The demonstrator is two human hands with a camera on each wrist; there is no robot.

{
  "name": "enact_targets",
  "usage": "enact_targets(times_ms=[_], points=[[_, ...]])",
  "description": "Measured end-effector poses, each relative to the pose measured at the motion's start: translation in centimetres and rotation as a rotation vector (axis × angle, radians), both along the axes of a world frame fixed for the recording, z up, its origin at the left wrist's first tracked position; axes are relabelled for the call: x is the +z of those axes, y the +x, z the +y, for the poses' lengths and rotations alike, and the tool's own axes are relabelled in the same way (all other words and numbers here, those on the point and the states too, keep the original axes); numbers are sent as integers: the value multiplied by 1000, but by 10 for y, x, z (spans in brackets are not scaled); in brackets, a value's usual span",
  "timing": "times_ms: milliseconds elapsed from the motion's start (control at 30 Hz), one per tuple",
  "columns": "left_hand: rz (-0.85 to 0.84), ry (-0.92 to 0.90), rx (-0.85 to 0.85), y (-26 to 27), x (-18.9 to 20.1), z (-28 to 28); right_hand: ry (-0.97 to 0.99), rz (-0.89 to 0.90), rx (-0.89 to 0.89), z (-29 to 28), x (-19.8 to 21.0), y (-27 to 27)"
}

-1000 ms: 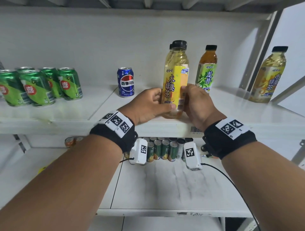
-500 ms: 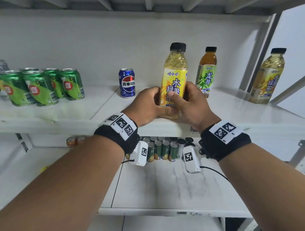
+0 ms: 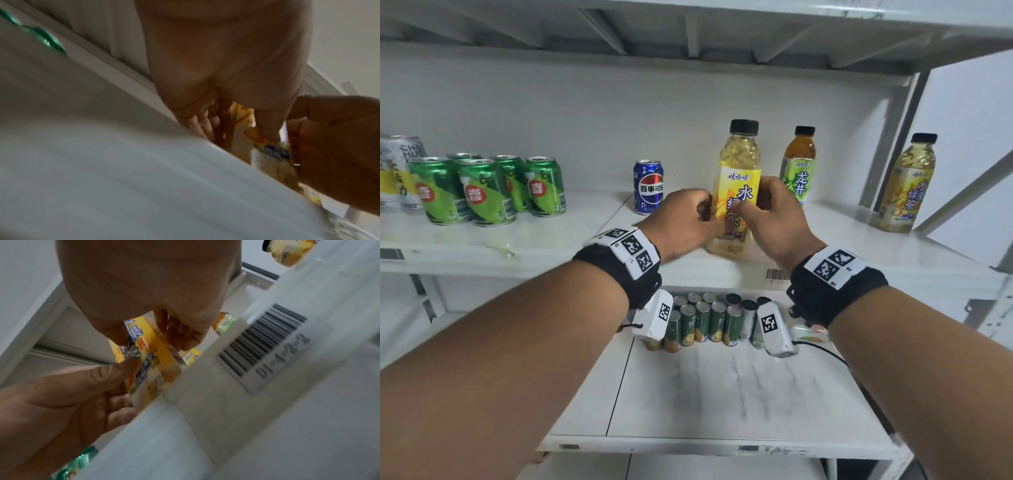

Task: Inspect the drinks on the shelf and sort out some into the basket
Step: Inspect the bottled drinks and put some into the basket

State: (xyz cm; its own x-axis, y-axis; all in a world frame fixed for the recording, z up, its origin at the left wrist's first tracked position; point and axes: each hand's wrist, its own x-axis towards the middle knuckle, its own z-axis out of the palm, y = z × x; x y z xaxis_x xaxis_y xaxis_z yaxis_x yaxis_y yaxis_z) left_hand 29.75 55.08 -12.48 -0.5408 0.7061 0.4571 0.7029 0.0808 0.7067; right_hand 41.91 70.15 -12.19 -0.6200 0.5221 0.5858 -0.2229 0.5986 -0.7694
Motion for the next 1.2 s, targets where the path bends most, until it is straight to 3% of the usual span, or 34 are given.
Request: enact_targets(times_ms=[133, 233, 500, 933, 1100, 1200], points=[[28, 115, 62, 0, 35, 1, -19, 5, 19, 6, 22, 4], [55, 163, 51, 5, 68, 10, 28, -86, 82, 11, 40, 3], [339, 66, 125, -8, 128, 49, 165, -222, 164, 37, 80, -15], [574, -207, 260, -42, 152, 132, 346, -433, 80, 125, 108, -60], [611, -249, 321, -33, 165, 164, 287, -376, 79, 156, 115, -50], [657, -221, 302, -20, 174, 193, 472, -349, -67, 184, 127, -31]])
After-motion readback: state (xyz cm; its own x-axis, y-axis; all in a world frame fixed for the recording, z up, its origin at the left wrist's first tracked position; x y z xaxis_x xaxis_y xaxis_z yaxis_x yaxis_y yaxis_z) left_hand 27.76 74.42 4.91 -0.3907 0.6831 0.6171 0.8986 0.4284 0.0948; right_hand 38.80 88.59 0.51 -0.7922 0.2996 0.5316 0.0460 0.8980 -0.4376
